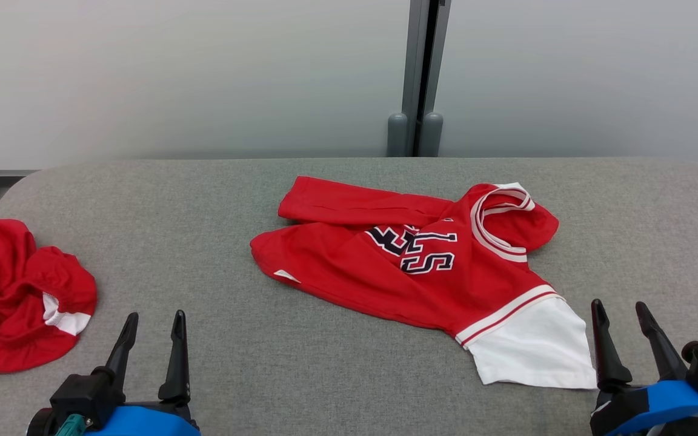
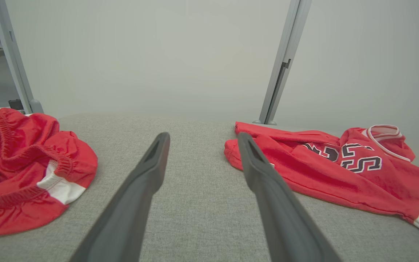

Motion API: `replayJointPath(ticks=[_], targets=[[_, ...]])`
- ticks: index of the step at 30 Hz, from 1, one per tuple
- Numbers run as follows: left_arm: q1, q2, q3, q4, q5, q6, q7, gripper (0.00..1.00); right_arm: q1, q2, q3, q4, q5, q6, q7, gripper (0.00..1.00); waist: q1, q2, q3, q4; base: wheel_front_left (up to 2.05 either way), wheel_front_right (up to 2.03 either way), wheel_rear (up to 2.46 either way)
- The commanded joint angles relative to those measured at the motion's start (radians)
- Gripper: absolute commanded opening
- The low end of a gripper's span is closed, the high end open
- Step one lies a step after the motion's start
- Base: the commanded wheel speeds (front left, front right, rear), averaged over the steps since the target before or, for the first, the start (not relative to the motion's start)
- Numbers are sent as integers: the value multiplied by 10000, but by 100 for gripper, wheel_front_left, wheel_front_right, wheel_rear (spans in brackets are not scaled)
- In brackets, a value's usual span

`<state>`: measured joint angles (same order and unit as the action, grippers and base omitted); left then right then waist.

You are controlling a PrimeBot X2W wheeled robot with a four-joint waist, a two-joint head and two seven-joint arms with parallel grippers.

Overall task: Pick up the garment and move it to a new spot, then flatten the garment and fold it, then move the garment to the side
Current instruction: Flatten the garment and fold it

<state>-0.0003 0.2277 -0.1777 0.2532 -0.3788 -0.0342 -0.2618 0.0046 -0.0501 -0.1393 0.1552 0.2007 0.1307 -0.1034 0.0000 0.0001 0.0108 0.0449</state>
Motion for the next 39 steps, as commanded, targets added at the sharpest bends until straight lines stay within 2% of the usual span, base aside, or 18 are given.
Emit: replayJointPath(ticks=[1, 10, 13, 20, 32, 33, 34, 35, 36, 39], targets=[[-55, 69, -29, -37, -39, 62, -5, 100, -17, -8, -10, -14, 27, 1, 42, 100, 0, -1, 32, 4, 0, 0, 0], [-231, 97, -76, -67, -52, 85, -9, 100, -128, -7, -94, 74, 28, 1, 394, 100, 0, -1, 256, 15, 0, 0, 0], [-290, 91, -74, -84, -66, 101, -14, 100, -35, -9, -347, 474, -69, 1, 996, 100, 0, -1, 353, 14, 0, 0, 0], [-465, 102, -90, -86, -65, 53, -23, 100, -480, -10, -693, 2008, -172, 1, 2150, 100, 0, -1, 619, 31, 0, 0, 0], [-907, 117, -254, 218, 5, -104, 85, 100, -1641, -1, -521, 4379, -381, 1, 2173, 100, 0, -1, 971, 99, 0, 0, 0], [-1029, 129, -318, 319, 15, -136, 151, 100, -1731, 5, -477, 4504, -421, 1, 2129, 87, 0, -1, 1024, 91, 0, 0, 0], [-1191, 116, -380, 451, -5, -179, 231, 100, -1835, 10, -411, 4624, -431, 3, 2096, 68, 0, -1, 1088, 75, 0, 0, 0], [-1365, 98, -449, 607, -15, -234, 308, 100, -1922, 11, -353, 4739, -462, 4, 2089, 18, 0, -1, 1144, 57, 0, 0, 0], [-1546, 86, -497, 773, -17, -281, 375, 100, -1997, 33, -265, 4822, -534, 4, 2066, 0, 0, -1, 1215, 28, 0, 0, 0], [-2163, 8, -620, 1492, -105, -401, 609, 100, -2130, 45, -81, 5004, -568, 3, 2027, 0, 0, -1, 1436, -98, 0, 0, 0]])
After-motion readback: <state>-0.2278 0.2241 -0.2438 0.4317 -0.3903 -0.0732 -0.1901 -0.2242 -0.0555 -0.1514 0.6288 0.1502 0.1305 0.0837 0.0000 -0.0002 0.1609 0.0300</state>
